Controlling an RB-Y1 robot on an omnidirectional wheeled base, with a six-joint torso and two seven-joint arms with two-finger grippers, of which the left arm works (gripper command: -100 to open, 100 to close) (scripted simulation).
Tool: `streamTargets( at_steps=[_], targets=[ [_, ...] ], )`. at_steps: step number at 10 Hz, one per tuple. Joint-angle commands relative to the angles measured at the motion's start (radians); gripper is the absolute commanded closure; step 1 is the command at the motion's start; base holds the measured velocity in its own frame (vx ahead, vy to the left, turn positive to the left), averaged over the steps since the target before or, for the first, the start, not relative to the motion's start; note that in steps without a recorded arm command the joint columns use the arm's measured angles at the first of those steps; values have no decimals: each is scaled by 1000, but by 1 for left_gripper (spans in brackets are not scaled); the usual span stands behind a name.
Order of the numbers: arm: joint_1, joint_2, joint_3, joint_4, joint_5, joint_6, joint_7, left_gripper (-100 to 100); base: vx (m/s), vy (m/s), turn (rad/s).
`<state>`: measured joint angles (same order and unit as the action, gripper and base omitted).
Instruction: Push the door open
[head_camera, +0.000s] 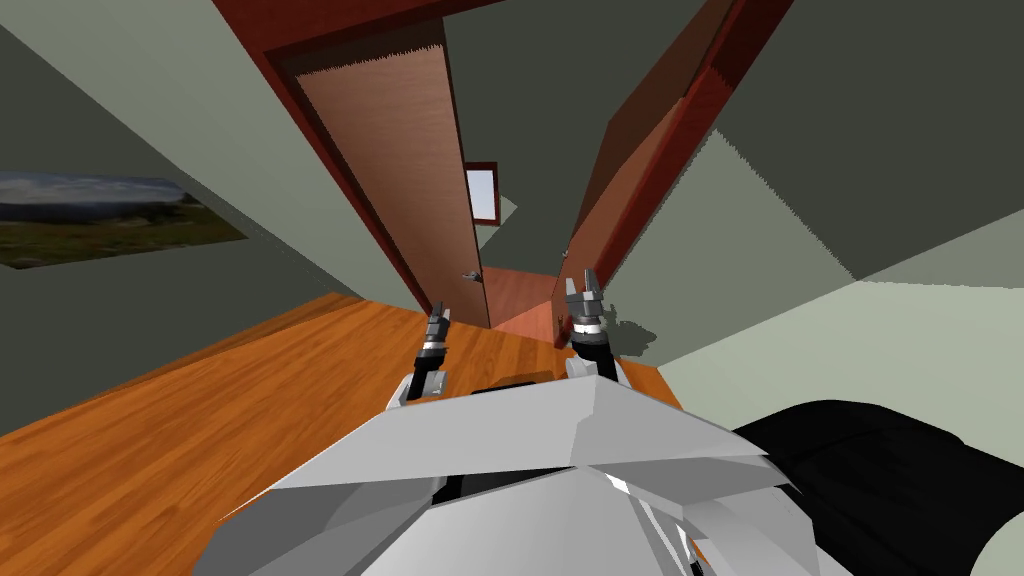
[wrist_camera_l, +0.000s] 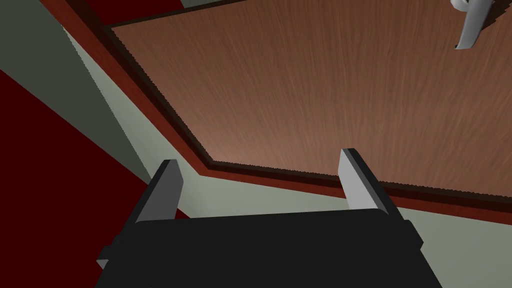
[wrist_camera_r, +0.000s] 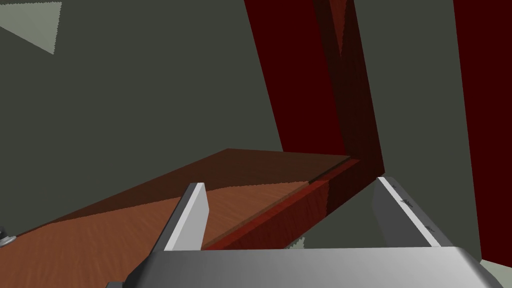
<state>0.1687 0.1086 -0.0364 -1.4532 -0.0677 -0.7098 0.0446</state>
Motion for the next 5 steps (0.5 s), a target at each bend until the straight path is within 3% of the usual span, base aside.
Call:
streamTargets(
  at_steps=[1,5],
  targets=[
    [-12,6,-3,37,1,-4,10,-100,94,60,-74],
    [-55,14,-9,144,4,-20,29,-100,92,60,-64]
  ],
)
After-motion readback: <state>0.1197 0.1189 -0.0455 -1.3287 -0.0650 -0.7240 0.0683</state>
